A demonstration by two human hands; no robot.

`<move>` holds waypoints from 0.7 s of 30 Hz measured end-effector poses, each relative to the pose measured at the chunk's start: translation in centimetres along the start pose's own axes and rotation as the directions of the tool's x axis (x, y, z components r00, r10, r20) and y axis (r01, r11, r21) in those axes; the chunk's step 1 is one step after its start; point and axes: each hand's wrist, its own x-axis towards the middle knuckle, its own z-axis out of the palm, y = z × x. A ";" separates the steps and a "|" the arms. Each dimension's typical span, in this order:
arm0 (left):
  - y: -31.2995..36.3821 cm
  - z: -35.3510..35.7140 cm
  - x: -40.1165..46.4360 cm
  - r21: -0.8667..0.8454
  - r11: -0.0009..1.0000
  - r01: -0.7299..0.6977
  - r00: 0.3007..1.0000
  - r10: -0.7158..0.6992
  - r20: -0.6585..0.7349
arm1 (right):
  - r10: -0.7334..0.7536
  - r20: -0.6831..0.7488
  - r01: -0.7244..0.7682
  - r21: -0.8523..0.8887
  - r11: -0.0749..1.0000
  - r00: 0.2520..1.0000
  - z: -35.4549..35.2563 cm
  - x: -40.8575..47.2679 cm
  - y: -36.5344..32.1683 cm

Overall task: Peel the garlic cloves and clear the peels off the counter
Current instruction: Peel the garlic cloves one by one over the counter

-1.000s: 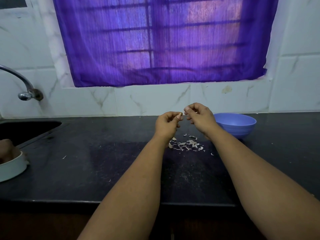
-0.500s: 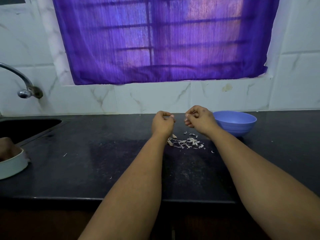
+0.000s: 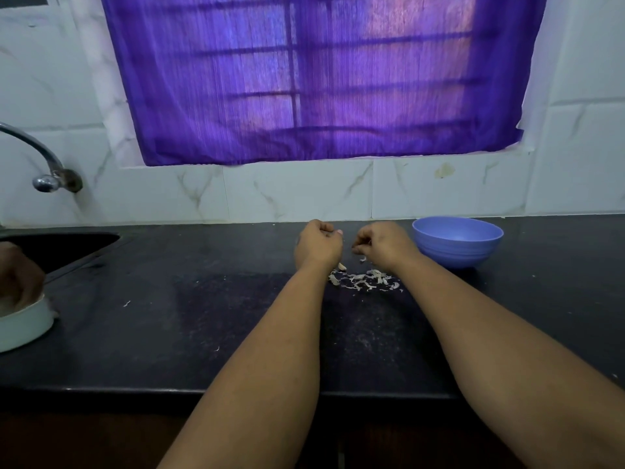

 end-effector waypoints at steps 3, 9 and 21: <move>0.0 0.0 0.1 0.001 1.000 0.001 1.000 -0.001 -0.007 | -0.054 -0.198 0.025 -0.148 0.989 0.979 -0.7 -0.1 -1.0; 0.1 -0.1 0.0 0.008 1.000 0.004 1.000 -0.004 -0.011 | 0.047 0.119 0.013 -0.455 0.890 0.992 -0.2 -1.0 -2.5; 0.2 -0.2 -0.2 0.015 1.000 0.010 1.000 -0.010 0.001 | 0.029 0.151 0.052 -0.502 0.863 0.988 0.0 -1.0 -3.0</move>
